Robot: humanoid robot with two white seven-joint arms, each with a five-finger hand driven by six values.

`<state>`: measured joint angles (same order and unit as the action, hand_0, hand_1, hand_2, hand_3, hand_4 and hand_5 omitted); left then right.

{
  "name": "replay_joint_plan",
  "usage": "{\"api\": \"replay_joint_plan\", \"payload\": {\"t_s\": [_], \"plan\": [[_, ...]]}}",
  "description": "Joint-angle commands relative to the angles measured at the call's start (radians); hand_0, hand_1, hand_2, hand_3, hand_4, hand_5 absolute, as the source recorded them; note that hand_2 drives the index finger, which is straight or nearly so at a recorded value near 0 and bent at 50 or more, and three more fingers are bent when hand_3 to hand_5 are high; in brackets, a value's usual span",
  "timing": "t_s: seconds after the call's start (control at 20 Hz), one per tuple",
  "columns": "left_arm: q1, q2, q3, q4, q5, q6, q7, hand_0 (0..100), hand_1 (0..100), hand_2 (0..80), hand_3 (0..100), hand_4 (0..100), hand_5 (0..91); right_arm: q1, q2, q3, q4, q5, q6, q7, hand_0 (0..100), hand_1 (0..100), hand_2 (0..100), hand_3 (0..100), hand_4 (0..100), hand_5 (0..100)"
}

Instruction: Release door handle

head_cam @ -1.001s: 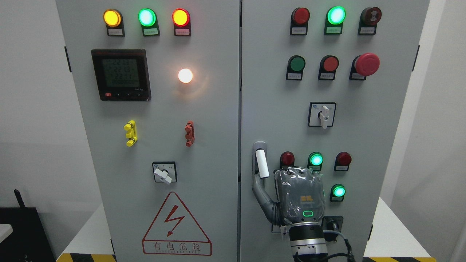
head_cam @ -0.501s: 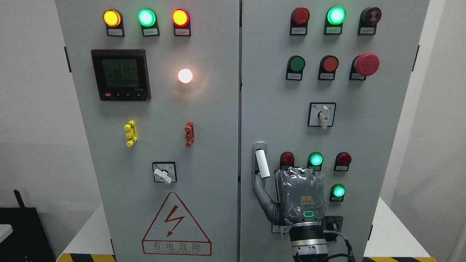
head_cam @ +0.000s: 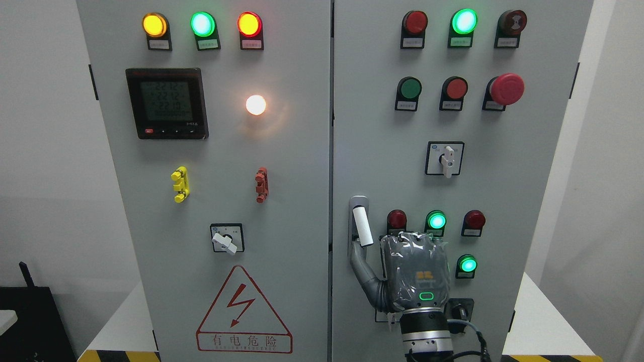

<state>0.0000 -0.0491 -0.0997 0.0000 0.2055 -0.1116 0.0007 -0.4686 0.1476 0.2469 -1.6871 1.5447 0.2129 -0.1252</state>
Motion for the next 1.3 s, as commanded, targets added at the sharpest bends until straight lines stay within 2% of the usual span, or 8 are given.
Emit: {"api": "replay_joint_plan", "payload": {"t_s": [0.0, 1.25], "plan": [[0.031, 0.0, 0.0, -0.031, 0.0, 0.0, 0.001, 12, 39, 0.0, 0, 0, 0.0, 0.001, 0.001, 0.0, 0.0, 0.0, 0.002, 0.002, 54, 0, 100, 100, 100, 95], [0.031, 0.0, 0.0, -0.031, 0.0, 0.0, 0.001, 12, 39, 0.0, 0, 0, 0.0, -0.001, 0.001, -0.011, -0.002, -0.003, 0.003, 0.001, 56, 0, 100, 100, 100, 95]]}}
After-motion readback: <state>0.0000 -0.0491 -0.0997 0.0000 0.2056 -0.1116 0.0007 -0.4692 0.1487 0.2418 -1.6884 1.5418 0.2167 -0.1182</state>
